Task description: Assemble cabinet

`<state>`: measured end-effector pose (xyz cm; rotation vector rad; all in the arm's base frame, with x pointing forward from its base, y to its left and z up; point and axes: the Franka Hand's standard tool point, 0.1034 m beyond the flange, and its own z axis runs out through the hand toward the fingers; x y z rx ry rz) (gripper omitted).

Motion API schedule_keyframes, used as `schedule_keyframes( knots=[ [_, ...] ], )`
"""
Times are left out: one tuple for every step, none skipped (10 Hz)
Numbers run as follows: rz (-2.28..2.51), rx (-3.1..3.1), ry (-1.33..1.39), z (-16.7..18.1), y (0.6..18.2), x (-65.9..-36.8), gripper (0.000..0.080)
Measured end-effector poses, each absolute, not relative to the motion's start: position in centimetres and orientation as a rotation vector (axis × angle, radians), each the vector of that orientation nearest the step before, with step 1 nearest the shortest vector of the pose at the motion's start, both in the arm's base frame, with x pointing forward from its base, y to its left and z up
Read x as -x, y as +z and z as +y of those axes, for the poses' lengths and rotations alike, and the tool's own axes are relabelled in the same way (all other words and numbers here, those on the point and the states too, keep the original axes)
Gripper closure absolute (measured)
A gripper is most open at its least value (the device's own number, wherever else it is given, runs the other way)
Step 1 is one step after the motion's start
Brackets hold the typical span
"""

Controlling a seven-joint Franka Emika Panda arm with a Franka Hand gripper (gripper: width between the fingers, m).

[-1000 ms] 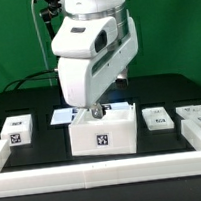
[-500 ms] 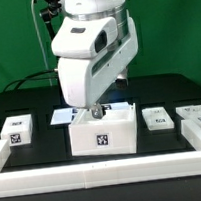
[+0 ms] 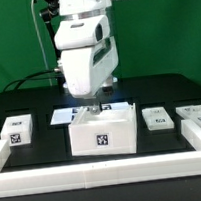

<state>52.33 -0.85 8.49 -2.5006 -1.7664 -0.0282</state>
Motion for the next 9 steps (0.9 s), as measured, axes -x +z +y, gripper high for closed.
schedule_keyframes(
  knots=[
    [-1.734, 2.507, -0.003, -0.8, 8.5, -52.2, 0.0001],
    [-1.735, 2.510, -0.007, -0.9, 8.6, -52.4, 0.0001],
    [-1.735, 2.509, -0.004, -0.9, 8.5, -52.4, 0.0001],
    [-1.740, 2.506, -0.003, -0.9, 8.4, -52.3, 0.0001],
    [-1.833, 2.457, -0.029, -1.0, 8.2, -51.9, 0.0001],
    [-1.874, 2.438, -0.035, -0.6, 8.0, -51.1, 0.0001],
    [-1.907, 2.415, -0.040, 0.1, 8.0, -50.3, 0.0001],
    [-1.942, 2.383, -0.038, 0.6, 7.8, -49.5, 0.0001],
    [-1.946, 2.377, -0.034, 0.7, 7.5, -48.9, 0.0001]
  ],
)
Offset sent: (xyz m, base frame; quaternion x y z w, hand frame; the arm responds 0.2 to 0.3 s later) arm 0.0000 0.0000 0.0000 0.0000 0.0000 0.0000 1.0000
